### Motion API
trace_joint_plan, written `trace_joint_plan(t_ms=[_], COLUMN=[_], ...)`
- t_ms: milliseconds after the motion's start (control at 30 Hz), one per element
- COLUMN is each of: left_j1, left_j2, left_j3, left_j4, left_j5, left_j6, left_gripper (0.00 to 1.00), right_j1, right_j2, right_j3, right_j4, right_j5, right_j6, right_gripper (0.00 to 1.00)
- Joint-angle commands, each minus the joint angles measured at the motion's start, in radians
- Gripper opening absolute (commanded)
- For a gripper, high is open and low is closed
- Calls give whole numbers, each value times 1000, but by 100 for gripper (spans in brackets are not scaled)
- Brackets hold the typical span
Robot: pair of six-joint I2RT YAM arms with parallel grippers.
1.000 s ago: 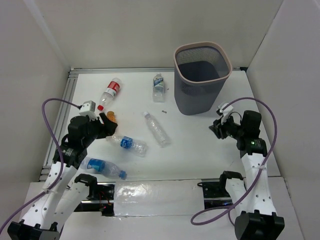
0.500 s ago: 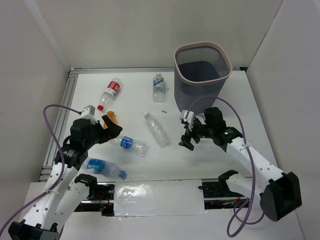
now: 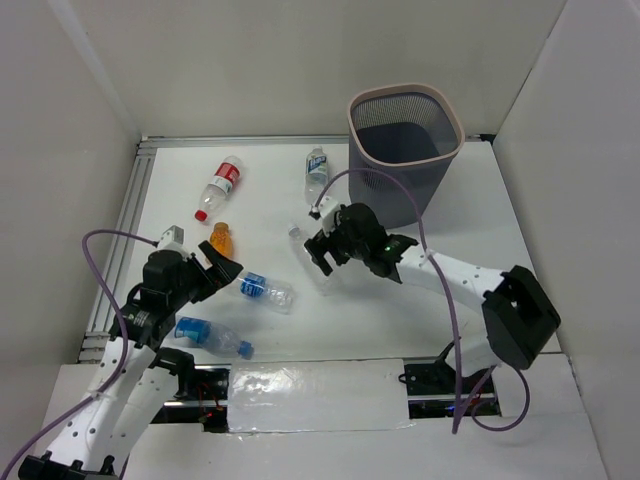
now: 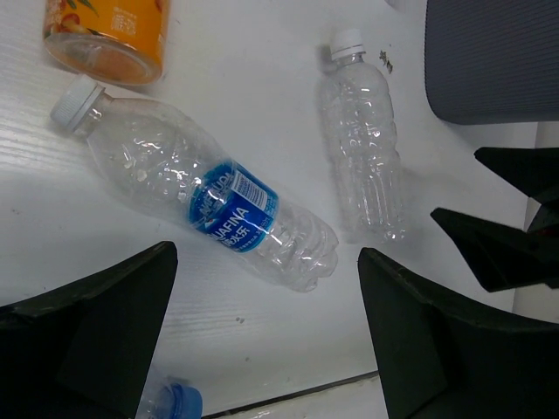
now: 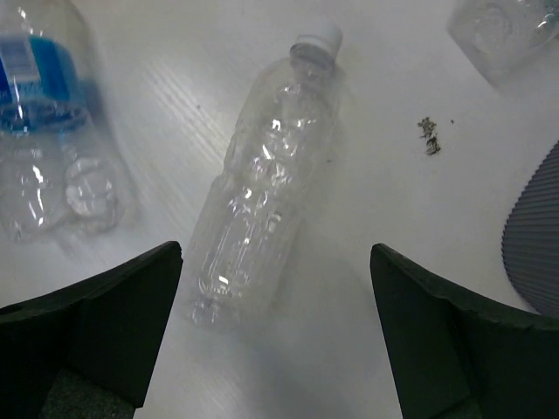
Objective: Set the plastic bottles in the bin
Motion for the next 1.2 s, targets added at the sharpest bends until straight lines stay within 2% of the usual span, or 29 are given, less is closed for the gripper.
trace_joint_plan(t_ms=[0,333,500,567,600,633,700,733,767,867,933,1100,1167], left_j1=[-3,-12,-12,-12,-12,-22,-31,-43,-43,-89,-124,-273,-330], left_j2=[-8,-39,-39,-39,-39,-39,-39,-28,-28,19,68,228,292], left_j3=[13,-7,-7,-16,-16,-16,-28,-37,-47,-47,-35,10,57], left_j4=[-2,52,75,84,84,84,84,84,84,93,93,63,17], left_j5=[-14,49,92,92,92,92,92,83,83,60,4,-127,-196], left_j6=[7,38,20,11,11,1,-8,-23,-23,-49,-87,-190,-248], left_gripper=[97,97,97,97,97,98,98,98,98,97,97,97,98], right_j1=[5,27,-30,-30,-30,-30,-30,-30,-30,-30,-30,-30,-30], right_j2=[67,256,384,437,449,464,464,464,464,420,382,280,262], right_j3=[105,176,219,238,247,256,265,277,277,343,388,646,716], right_j4=[71,68,56,47,47,47,47,35,18,-51,-93,-260,-269], right_j5=[89,72,31,19,19,6,-6,-27,-27,-113,-170,-418,-432], right_j6=[139,194,185,164,154,154,145,134,122,87,62,10,10], right_gripper=[95,99,99,96,93,82,71,57,50,34,30,29,29])
